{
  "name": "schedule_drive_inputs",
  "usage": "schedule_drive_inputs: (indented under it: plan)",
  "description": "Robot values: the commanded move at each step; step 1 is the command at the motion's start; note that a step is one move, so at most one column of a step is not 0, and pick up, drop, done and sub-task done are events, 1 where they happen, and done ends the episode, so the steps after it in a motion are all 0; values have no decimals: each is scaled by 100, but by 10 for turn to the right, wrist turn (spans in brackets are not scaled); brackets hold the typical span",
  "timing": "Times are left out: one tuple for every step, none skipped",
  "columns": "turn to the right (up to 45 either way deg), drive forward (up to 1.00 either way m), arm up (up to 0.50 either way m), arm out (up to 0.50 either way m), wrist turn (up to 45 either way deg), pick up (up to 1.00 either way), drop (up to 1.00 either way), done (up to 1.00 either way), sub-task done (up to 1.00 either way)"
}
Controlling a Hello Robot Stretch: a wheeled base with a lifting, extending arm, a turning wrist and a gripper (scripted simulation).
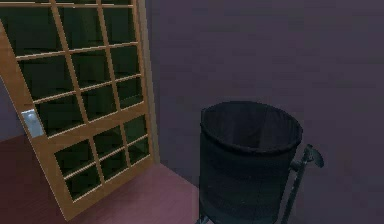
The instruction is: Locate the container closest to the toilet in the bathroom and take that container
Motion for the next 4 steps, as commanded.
schedule_drive_inputs:
  plan:
    - [0, 0, 0, 0, 450, 0, 0, 0, 0]
    - [0, 0, 0, 0, 30, 0, 0, 0, 0]
    - [0, 0, -30, 0, 0, 0, 0, 0, 0]
    - [0, 0, 0, 0, 0, 100, 0, 0, 0]
